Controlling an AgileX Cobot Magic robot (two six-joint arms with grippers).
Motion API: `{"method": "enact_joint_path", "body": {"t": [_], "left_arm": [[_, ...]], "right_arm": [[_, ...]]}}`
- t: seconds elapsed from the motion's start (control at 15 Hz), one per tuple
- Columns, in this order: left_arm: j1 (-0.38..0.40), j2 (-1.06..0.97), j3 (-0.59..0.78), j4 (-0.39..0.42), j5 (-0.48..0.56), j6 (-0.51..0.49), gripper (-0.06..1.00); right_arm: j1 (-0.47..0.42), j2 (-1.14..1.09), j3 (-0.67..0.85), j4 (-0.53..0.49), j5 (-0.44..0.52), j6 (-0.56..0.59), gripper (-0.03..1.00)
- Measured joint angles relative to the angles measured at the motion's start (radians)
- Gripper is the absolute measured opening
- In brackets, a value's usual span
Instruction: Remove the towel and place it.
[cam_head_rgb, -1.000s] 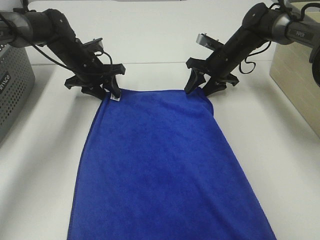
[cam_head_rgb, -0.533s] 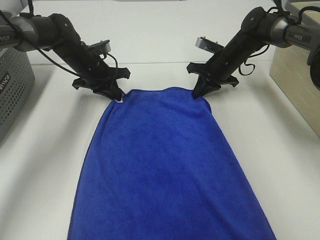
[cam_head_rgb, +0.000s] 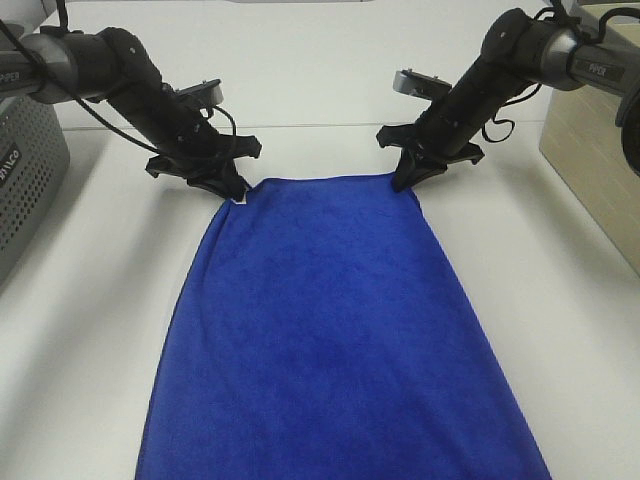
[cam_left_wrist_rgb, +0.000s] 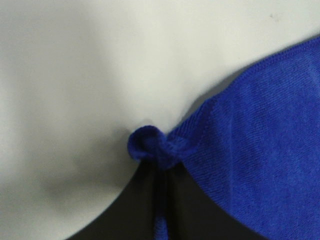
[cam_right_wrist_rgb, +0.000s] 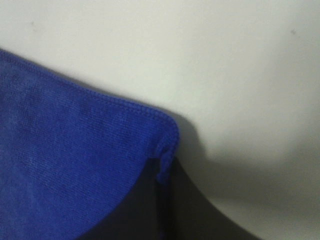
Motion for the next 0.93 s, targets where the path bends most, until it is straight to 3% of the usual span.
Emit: {"method": "enact_joint_path", "body": {"t": [0.4,0.93], "left_arm": [[-0.004,0.003,-0.002,0.016,-0.172,0.052,0.03],[-0.011,0.003,-0.002,-0.034,-0.443,0.192,0.03]], "right_arm": [[0.0,-0.004,-0.083,-0.147,-0.15,-0.01,0.0],[0.004,0.001,-0.088,-0.189,-0.366,-0.038,0.0]]}}
